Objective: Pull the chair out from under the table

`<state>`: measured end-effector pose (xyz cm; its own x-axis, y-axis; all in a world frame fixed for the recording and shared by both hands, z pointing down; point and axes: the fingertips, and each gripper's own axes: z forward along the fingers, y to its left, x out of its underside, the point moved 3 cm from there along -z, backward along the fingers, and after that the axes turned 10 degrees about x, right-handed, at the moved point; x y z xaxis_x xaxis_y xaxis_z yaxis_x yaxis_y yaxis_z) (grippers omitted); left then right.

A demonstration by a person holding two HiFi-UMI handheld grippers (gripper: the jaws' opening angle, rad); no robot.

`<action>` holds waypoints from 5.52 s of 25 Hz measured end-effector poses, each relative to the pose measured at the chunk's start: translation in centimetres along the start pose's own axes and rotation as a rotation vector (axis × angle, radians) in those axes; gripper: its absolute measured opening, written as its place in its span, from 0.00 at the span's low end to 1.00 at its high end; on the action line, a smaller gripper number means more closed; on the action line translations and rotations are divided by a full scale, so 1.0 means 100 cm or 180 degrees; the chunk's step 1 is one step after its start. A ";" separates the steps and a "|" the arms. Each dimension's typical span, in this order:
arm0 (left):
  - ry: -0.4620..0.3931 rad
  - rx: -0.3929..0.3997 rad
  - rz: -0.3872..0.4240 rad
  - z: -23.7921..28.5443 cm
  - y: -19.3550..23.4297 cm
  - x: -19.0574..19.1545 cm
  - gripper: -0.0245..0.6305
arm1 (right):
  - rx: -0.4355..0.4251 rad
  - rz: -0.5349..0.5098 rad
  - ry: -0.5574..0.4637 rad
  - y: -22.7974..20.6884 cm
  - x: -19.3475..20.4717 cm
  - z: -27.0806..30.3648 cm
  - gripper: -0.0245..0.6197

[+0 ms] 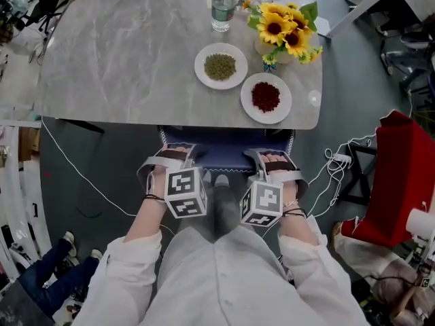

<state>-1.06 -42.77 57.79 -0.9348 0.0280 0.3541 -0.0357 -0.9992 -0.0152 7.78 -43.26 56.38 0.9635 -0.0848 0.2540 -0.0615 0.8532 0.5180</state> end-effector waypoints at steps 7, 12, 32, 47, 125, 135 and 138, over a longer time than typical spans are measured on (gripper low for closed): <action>0.0001 -0.0056 -0.0027 -0.001 -0.006 0.000 0.26 | -0.0090 0.0044 0.0006 0.007 -0.001 -0.005 0.23; 0.0004 -0.0051 -0.0063 -0.003 -0.012 0.000 0.27 | -0.0044 -0.0002 -0.0015 0.012 -0.002 -0.010 0.23; 0.0075 -0.0105 -0.0093 0.000 -0.087 0.002 0.25 | -0.0207 0.0198 0.0082 0.075 -0.005 -0.046 0.22; 0.0055 -0.0071 -0.0024 -0.014 -0.190 0.007 0.24 | -0.0153 0.0320 0.0126 0.161 -0.021 -0.105 0.22; 0.0047 0.0259 -0.0042 -0.026 -0.640 0.027 0.23 | -0.0513 0.0660 0.0337 0.554 -0.064 -0.331 0.22; 0.0084 0.0367 -0.0070 -0.026 -0.676 0.027 0.23 | -0.0689 0.0665 0.0400 0.584 -0.066 -0.348 0.22; 0.0123 0.0369 -0.0083 -0.027 -0.680 0.028 0.23 | -0.0761 0.0664 0.0403 0.587 -0.067 -0.351 0.22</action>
<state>-2.15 25.30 57.31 -0.9471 0.0527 0.3165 -0.0211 -0.9945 0.1024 6.85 25.43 56.44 0.9622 0.1560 0.2231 -0.2122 0.9432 0.2555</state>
